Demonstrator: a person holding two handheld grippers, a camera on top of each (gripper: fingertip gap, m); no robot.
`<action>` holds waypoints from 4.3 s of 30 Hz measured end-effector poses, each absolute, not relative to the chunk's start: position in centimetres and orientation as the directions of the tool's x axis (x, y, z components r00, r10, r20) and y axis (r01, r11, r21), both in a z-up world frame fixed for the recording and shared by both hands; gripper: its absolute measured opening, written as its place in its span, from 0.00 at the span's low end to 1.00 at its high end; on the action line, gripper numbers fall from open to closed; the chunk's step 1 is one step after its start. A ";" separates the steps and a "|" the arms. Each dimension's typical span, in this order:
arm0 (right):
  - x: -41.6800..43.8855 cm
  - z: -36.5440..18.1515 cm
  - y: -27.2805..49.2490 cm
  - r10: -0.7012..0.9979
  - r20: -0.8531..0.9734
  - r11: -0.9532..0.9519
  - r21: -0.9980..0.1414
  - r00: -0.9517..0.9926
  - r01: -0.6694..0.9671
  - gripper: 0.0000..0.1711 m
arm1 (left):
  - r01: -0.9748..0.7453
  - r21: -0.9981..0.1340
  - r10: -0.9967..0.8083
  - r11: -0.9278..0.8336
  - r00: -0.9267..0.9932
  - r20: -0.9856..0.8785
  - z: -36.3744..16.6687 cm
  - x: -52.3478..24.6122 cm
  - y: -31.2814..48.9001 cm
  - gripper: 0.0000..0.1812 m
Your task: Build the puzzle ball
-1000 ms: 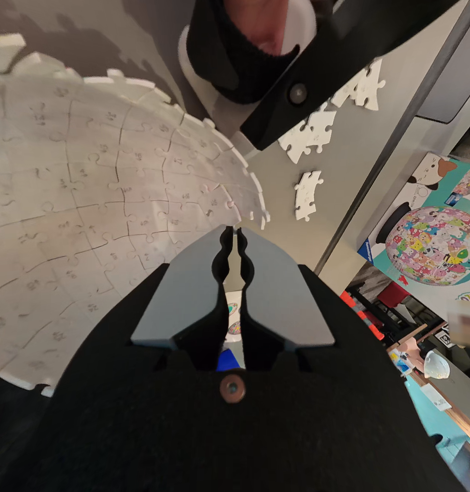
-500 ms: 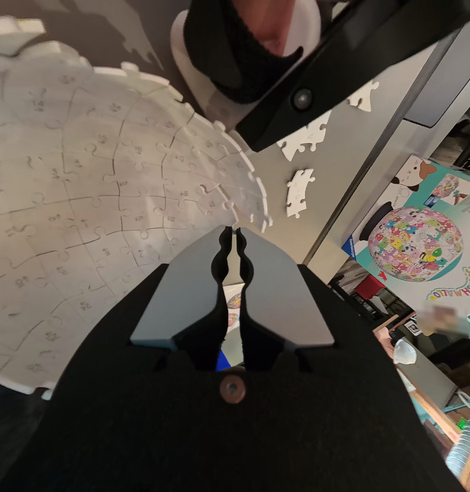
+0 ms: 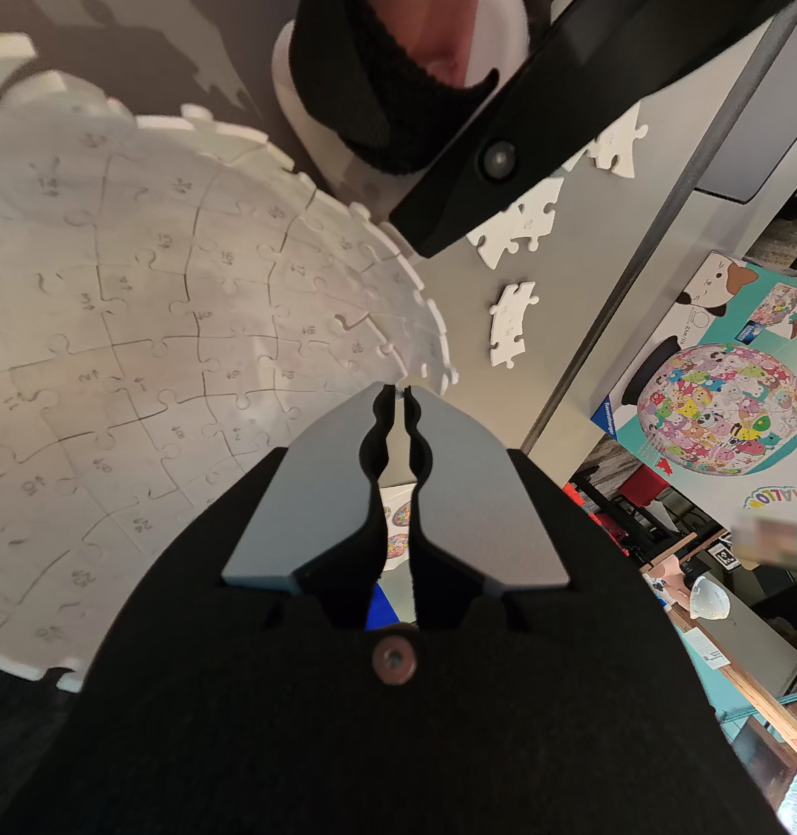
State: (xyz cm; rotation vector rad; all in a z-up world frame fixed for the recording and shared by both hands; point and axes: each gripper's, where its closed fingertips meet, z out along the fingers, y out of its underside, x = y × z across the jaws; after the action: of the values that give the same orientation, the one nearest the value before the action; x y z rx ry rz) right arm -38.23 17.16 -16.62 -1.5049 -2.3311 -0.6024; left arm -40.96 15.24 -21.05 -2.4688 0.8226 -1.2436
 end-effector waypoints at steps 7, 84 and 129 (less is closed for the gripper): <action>-38.2 -16.7 17.2 0.789 0.463 0.360 0.185 -0.404 0.915 0.03 | -0.369 -0.459 -0.589 -0.808 0.476 0.653 -21.1 -40.9 15.3 0.00; -39.9 -19.0 15.1 0.821 0.220 0.544 -0.019 -0.527 0.839 0.00 | -0.450 -0.407 -0.592 -0.795 0.430 0.682 -21.3 -39.9 16.1 0.00; -40.5 -18.7 14.4 0.785 0.233 0.609 -0.120 -0.574 0.784 0.00 | -0.372 -0.391 -0.533 -0.842 0.462 0.709 -21.2 -40.7 15.3 0.00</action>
State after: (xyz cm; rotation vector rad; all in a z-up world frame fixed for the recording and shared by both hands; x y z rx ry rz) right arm -40.50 14.45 -18.72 -1.2837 -2.5748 0.0049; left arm -40.65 15.31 -21.18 -2.5274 0.7911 -1.3233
